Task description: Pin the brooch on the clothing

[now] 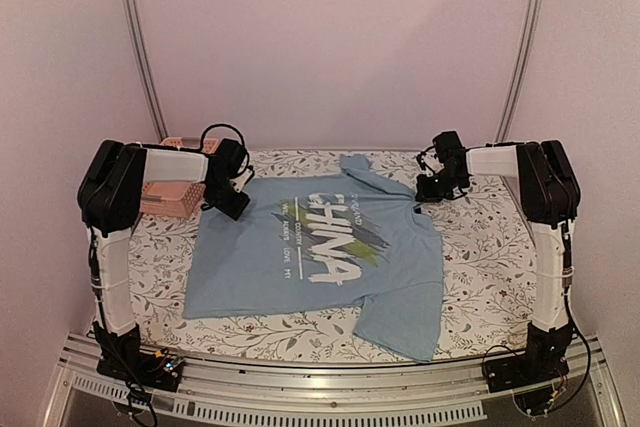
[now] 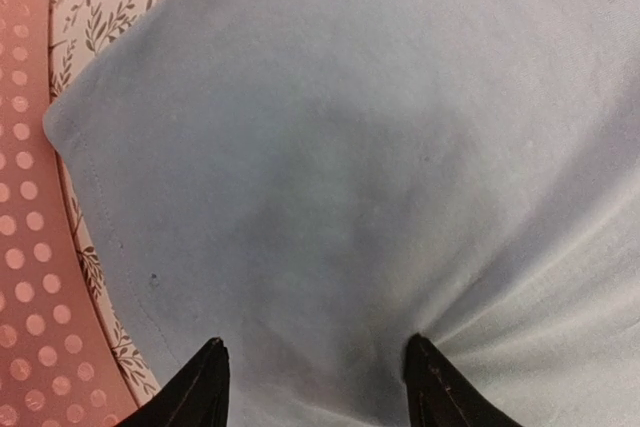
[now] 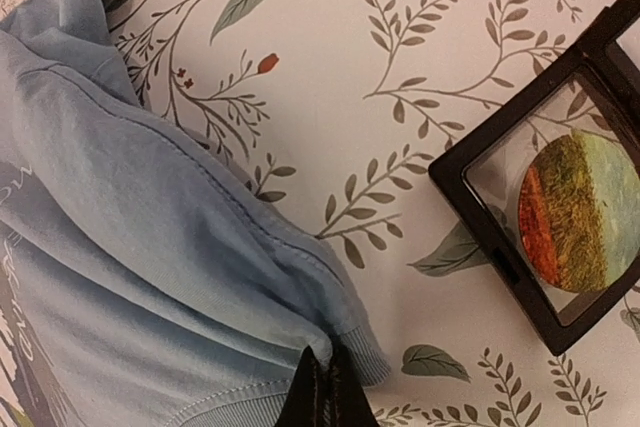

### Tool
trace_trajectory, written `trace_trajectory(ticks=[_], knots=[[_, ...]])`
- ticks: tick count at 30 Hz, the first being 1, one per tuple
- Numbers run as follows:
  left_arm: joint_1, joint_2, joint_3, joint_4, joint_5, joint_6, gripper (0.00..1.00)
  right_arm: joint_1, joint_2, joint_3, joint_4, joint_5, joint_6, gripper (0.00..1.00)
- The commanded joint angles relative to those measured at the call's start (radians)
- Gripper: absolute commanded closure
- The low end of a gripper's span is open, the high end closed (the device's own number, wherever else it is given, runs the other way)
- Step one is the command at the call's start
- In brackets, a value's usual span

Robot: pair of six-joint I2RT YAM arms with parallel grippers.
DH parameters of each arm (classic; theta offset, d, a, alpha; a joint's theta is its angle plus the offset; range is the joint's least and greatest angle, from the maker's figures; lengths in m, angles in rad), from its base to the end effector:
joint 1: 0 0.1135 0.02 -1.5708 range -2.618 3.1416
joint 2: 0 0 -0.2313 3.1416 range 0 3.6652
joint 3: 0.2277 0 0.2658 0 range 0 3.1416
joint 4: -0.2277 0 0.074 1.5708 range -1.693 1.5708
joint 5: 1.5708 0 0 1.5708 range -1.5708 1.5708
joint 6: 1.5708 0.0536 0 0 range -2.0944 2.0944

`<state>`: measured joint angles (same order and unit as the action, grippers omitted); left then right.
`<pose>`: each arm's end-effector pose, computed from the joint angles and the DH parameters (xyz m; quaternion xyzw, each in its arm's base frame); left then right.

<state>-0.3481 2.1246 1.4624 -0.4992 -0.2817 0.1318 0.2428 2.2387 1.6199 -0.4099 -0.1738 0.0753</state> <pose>0.4118 -0.1336 0.0832 0.2027 0.9484 0.1149 0.2149 0.4583 0.1230 0.0852 -0.1034 0.9545 0.1248 0.2501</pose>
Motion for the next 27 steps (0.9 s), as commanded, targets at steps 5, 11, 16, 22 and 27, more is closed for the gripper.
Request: trace_trajectory(ticks=[5,11,16,22,27], knots=[[0.031,0.025,-0.097,-0.125,-0.024,0.004,0.4,-0.007,-0.168,-0.23,0.029,0.015,0.046,1.0],[0.017,-0.062,-0.168,-0.157,0.02,-0.039,0.4,-0.007,-0.303,-0.467,0.086,-0.038,0.081,1.0],[-0.028,-0.127,-0.26,-0.179,0.028,-0.058,0.4,0.003,-0.422,-0.595,0.076,-0.048,0.118,0.98],[-0.051,-0.209,-0.325,-0.209,0.035,-0.087,0.4,0.015,-0.515,-0.69,-0.006,-0.032,0.152,0.96],[-0.102,-0.274,-0.378,-0.228,0.079,-0.106,0.4,0.017,-0.596,-0.709,-0.117,0.012,0.169,0.78]])
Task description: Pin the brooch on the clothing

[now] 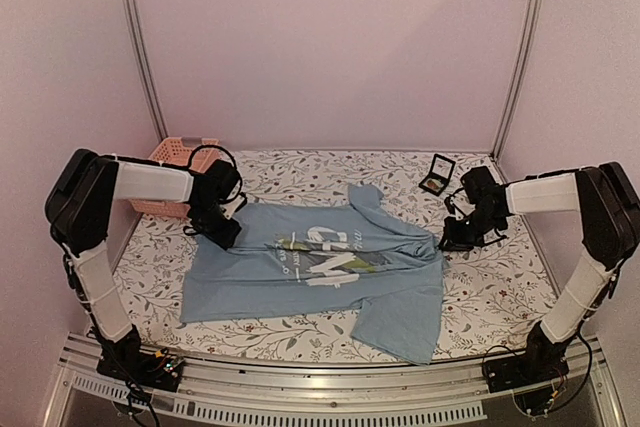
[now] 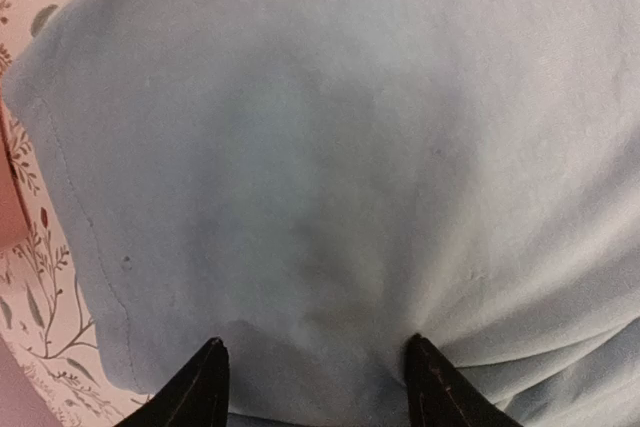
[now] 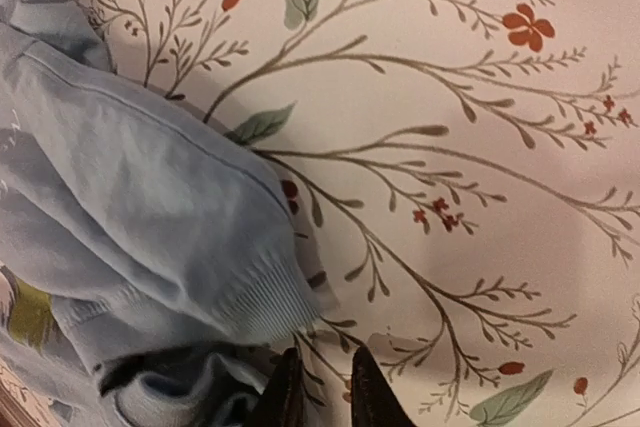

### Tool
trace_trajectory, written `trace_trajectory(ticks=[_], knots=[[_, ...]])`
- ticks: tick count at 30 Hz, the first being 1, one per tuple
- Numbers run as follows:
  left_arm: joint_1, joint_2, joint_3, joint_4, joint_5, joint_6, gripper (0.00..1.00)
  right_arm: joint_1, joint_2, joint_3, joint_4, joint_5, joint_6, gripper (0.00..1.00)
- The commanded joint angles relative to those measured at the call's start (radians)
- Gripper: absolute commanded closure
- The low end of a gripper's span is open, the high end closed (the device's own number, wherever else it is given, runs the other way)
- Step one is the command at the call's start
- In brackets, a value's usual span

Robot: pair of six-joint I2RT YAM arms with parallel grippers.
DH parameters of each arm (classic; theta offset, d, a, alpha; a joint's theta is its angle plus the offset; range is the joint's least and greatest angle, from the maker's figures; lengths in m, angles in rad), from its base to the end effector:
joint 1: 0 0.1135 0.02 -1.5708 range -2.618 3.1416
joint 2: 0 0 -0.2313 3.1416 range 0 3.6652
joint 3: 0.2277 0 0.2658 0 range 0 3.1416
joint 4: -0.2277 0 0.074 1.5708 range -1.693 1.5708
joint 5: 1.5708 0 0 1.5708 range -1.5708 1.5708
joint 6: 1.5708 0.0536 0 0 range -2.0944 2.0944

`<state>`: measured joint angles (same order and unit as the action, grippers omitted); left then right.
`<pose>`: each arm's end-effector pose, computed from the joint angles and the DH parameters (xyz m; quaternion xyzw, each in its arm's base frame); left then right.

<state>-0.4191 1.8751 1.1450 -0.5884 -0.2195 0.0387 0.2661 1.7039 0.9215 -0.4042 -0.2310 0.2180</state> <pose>0.3279 -0.1333 0.0839 0.2103 0.9635 0.0831 0.1433 0.3093 0.0970 0.0858 -0.0454 0.9743 0.1553 0.1570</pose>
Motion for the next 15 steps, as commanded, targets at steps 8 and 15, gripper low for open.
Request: trace_trajectory(ticks=[8,15], knots=[[-0.042,-0.1,0.018,-0.146,0.039,0.022,0.34,0.104,-0.017,0.349,-0.198,0.26,-0.038,0.65],[0.018,-0.133,0.064,-0.095,0.069,0.041,0.33,0.281,0.323,0.793,-0.14,0.258,-0.116,0.64]])
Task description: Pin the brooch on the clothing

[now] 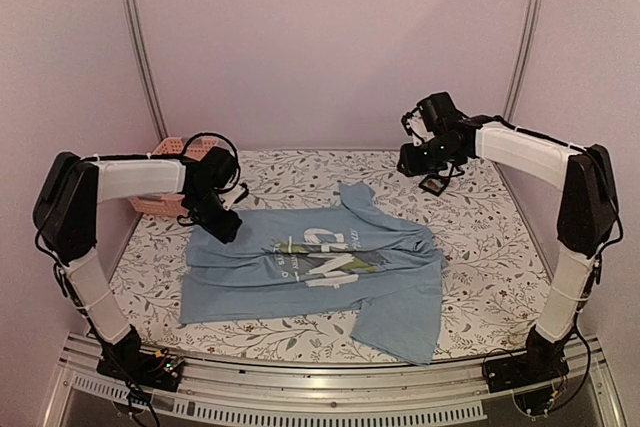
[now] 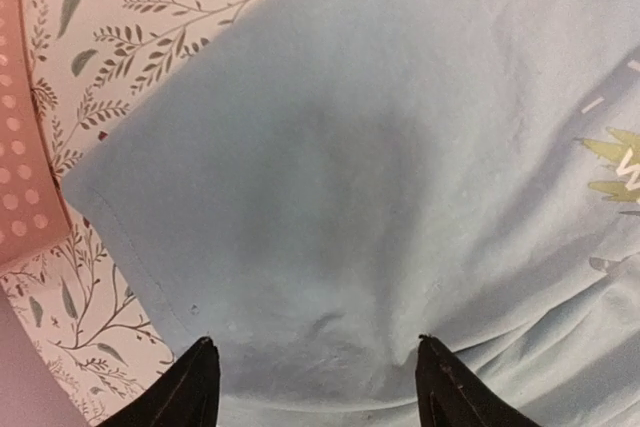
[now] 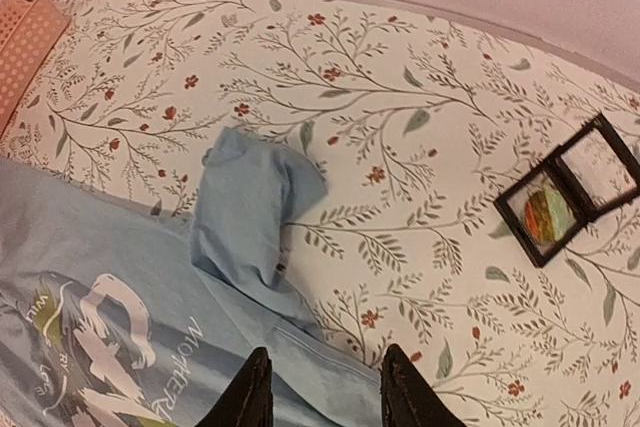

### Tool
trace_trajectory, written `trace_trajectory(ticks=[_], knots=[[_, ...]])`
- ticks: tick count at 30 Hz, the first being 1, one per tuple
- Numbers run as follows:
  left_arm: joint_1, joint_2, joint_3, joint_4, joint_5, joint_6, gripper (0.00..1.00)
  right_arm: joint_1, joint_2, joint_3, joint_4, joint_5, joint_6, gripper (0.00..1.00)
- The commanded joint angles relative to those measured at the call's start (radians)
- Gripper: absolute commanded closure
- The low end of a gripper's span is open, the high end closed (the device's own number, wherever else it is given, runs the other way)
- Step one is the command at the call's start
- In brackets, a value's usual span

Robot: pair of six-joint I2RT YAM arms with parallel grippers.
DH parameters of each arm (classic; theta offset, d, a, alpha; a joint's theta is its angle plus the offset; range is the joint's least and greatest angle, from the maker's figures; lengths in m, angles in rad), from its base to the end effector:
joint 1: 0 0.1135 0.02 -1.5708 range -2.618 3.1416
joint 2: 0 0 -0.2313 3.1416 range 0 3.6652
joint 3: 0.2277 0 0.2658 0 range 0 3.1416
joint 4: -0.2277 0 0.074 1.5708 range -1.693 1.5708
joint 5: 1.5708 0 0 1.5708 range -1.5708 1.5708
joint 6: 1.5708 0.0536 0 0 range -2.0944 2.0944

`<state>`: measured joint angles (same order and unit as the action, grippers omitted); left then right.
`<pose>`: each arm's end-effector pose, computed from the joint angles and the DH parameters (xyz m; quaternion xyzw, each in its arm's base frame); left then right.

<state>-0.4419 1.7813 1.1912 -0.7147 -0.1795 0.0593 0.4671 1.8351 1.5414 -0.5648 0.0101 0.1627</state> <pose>0.3206 -0.1411 0.1232 0.2333 0.9593 0.0621 0.1466 0.3833 0.1927 0.2227 -0.1404 0.9267 0.1035 0.3330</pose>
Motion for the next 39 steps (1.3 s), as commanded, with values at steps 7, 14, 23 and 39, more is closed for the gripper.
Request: trace_trajectory(ticks=[7,14,23,39], knots=[[0.118,0.007,0.044,0.106,0.026,0.002,0.33,0.134,0.5,0.479,0.091,-0.043,-0.052,0.65],[0.121,0.073,0.016,0.113,-0.003,0.019,0.33,0.167,0.72,0.627,0.051,-0.052,-0.057,0.65],[0.119,0.099,0.02,0.107,0.037,0.032,0.33,0.187,0.766,0.632,0.085,0.228,-0.008,0.76],[0.12,0.113,0.015,0.101,0.022,0.05,0.33,0.165,0.706,0.644,0.081,0.07,-0.019,1.0]])
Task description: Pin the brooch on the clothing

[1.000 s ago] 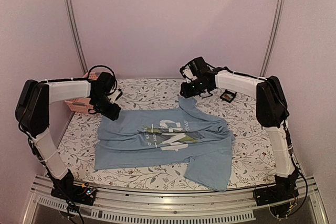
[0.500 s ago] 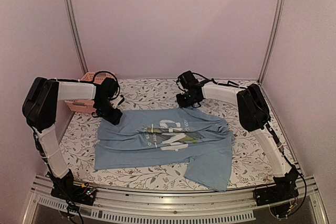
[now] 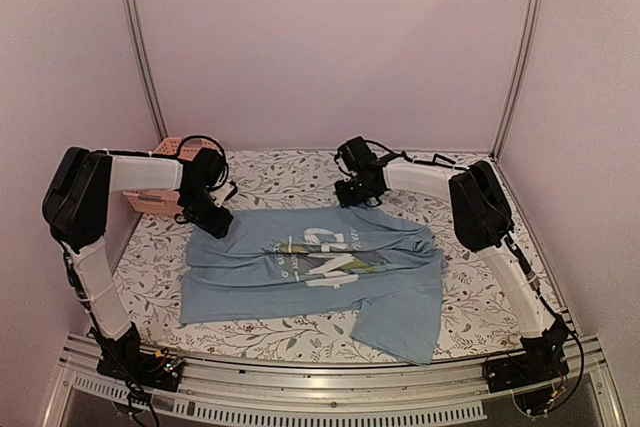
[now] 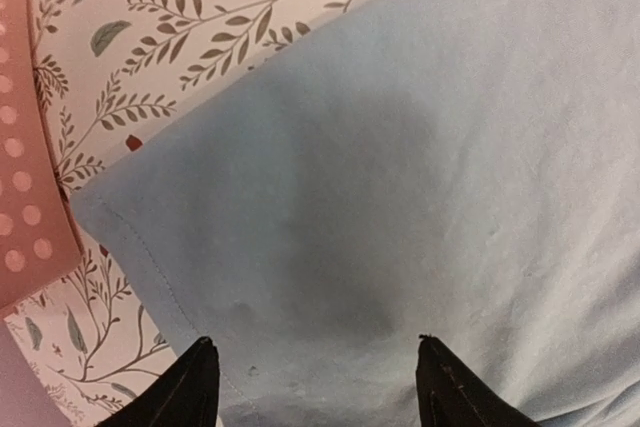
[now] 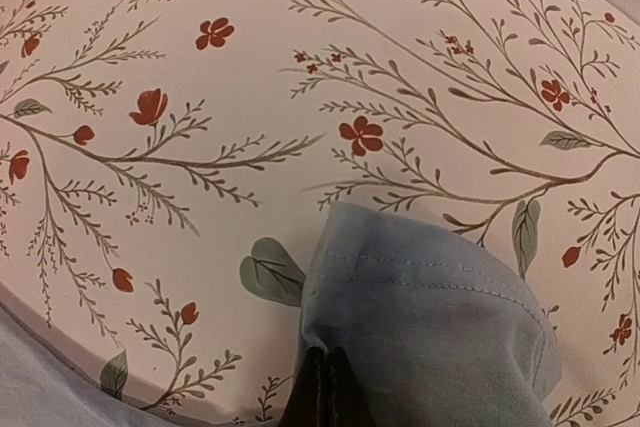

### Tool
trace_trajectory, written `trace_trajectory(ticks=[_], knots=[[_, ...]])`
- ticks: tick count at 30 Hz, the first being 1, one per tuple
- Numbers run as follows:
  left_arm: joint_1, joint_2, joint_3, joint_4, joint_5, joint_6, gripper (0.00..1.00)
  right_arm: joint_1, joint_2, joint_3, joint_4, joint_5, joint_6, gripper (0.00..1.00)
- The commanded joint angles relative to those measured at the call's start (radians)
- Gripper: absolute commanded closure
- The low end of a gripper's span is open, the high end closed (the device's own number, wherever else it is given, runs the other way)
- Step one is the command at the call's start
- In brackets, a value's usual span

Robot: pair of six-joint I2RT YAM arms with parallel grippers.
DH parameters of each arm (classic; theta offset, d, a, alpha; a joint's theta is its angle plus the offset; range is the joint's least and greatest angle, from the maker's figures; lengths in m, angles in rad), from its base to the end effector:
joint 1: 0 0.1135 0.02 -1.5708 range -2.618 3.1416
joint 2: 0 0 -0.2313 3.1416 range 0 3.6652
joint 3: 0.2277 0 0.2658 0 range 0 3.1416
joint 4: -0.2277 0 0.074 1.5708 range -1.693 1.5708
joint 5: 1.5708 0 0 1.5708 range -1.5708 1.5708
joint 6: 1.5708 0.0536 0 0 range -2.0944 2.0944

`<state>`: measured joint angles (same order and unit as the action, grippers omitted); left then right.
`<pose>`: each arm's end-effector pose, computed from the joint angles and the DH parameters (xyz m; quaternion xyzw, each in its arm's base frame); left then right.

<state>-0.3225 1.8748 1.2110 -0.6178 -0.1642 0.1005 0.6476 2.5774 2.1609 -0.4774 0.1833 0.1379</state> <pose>0.3502 -0.1078 0.1003 0.1955 0.9667 0.0647 0.1517 0.4492 0.3276 0.0885 -0.2074 0.9166 0.0468 0.3385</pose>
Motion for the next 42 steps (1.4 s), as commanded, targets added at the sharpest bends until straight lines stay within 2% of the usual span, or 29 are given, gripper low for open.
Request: trace_trajectory(ticks=[1,9,17,24,29,33,37,42], knots=[[0.0,0.022,-0.006,0.004,0.006,0.009,0.33,-0.025,-0.054,0.025,-0.003,-0.115,0.013,1.0],[0.001,0.093,-0.002,-0.009,-0.038,0.012,0.33,-0.146,-0.228,-0.038,0.005,-0.144,-0.014,1.0],[0.0,0.095,0.007,-0.002,-0.006,0.002,0.33,-0.256,-0.288,-0.171,0.039,-0.173,-0.016,1.0],[-0.001,0.114,0.007,-0.009,-0.004,0.005,0.33,-0.316,-0.203,-0.181,0.067,-0.329,-0.119,1.0],[-0.001,0.109,0.005,-0.008,0.0,0.005,0.33,-0.32,-0.162,-0.213,0.053,-0.323,-0.102,1.0],[-0.001,0.115,0.007,-0.013,0.004,0.006,0.33,-0.322,-0.142,-0.225,0.019,-0.261,-0.06,1.0],[-0.001,0.101,0.0,-0.013,0.016,0.007,0.33,-0.322,-0.196,-0.343,0.022,-0.238,-0.04,1.0],[-0.002,0.074,0.005,-0.01,0.058,0.012,0.33,-0.309,-0.352,-0.556,0.083,-0.237,-0.049,1.0]])
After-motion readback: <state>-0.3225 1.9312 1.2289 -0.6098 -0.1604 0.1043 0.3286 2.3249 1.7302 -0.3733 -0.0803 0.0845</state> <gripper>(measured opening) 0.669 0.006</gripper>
